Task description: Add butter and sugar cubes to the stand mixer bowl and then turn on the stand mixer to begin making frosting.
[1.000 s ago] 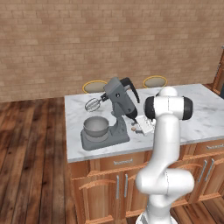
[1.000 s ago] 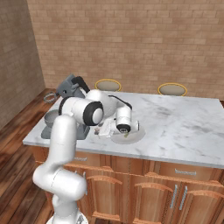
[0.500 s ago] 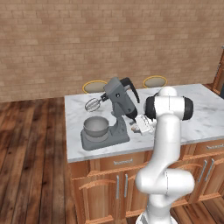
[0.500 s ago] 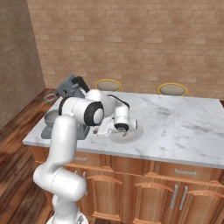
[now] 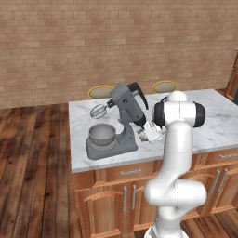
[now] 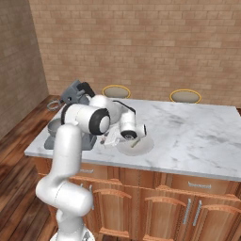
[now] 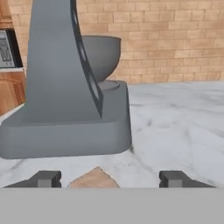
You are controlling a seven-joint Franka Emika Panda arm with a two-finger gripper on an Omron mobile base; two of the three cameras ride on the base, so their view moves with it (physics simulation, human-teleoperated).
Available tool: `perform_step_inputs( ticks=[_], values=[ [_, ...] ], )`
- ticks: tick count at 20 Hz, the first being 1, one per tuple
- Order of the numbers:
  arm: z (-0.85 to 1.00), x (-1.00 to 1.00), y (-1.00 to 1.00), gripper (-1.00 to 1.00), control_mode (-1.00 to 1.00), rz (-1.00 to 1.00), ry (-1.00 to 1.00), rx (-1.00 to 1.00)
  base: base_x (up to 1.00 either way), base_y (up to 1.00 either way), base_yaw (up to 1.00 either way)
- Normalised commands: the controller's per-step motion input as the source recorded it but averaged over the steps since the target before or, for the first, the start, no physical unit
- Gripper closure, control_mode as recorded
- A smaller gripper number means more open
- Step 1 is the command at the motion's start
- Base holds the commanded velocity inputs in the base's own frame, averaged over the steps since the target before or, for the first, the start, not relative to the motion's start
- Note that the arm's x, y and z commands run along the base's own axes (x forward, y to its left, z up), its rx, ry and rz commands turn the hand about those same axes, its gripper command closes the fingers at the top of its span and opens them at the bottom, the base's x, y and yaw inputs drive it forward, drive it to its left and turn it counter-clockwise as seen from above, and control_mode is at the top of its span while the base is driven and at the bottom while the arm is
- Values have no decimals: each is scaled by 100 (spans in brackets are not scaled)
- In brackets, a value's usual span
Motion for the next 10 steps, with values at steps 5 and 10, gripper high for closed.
perform_step_inputs(
  ticks=[5,10],
  values=[
    [-27,0,0,100,-100,0,0,-11,0,0,0],
    [0,-26,-2,100,-100,-1,-5,-6,0,0,0]
  ],
)
